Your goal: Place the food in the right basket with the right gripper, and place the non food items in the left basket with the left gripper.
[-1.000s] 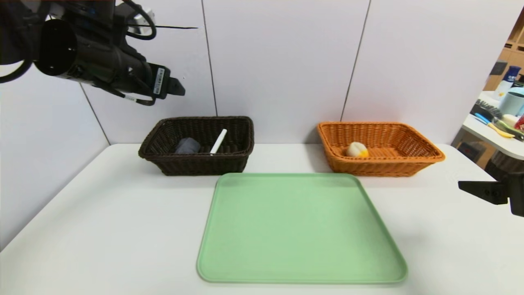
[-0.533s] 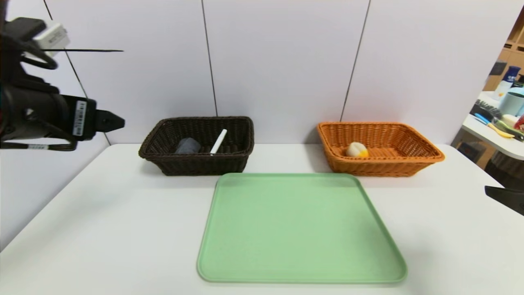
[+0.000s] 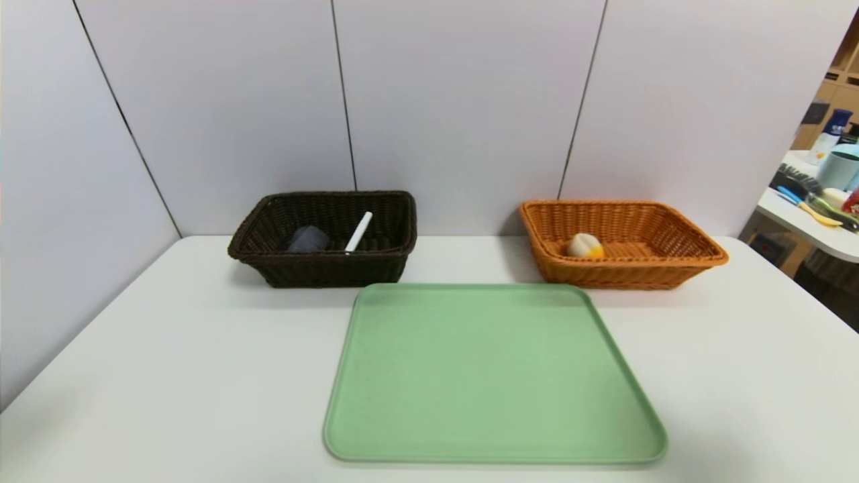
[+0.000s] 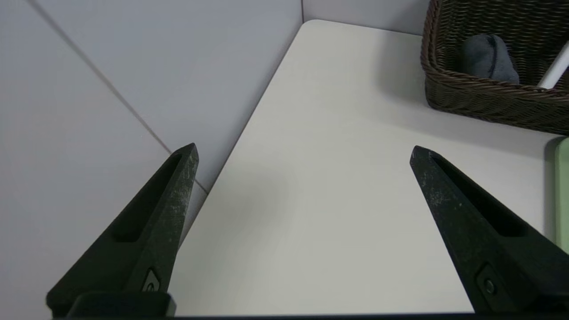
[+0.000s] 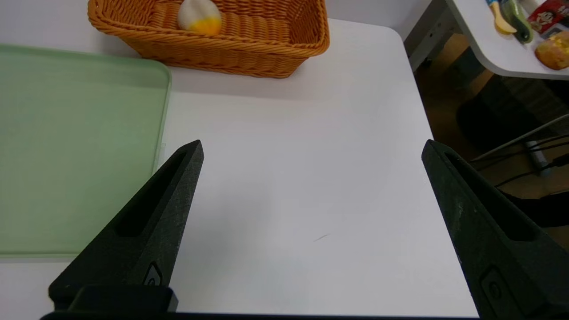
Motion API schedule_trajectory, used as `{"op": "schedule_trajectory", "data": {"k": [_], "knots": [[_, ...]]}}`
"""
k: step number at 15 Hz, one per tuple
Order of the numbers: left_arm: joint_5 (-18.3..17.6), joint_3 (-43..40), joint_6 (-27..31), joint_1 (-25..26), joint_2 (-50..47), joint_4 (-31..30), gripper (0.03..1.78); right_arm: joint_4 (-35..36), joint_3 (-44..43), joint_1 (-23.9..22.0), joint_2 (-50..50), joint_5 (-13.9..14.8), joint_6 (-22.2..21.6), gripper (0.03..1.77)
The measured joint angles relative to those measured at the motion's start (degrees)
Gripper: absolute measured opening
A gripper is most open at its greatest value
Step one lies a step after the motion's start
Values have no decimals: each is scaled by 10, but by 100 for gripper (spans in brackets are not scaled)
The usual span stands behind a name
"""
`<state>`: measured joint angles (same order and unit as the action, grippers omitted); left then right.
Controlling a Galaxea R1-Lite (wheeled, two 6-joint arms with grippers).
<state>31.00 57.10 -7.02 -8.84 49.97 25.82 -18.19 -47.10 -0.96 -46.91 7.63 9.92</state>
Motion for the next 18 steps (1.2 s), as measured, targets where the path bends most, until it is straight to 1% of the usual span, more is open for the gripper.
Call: {"op": "schedule_trajectory", "data": {"k": [4, 7, 8, 10, 11, 16, 18], "knots": [[17, -76, 7, 10, -122, 4, 169, -5, 38, -12, 90, 0, 1, 170], [27, -110, 10, 14, -199, 7, 169, -9, 71, -7, 164, -5, -1, 170], [28, -117, 10, 16, -221, 8, 169, -9, 81, -3, 186, -11, -2, 170], [25, -128, 11, 35, -258, 7, 169, -10, 102, 1, 228, -30, -4, 170], [23, -133, 14, 42, -274, 7, 169, -10, 112, 2, 247, -33, -4, 170], [20, -168, 27, 61, -351, 7, 169, -10, 164, 4, 340, -37, -2, 170], [9, -194, 37, 71, -388, 6, 169, -9, 172, 6, 368, -37, -2, 170]]}}
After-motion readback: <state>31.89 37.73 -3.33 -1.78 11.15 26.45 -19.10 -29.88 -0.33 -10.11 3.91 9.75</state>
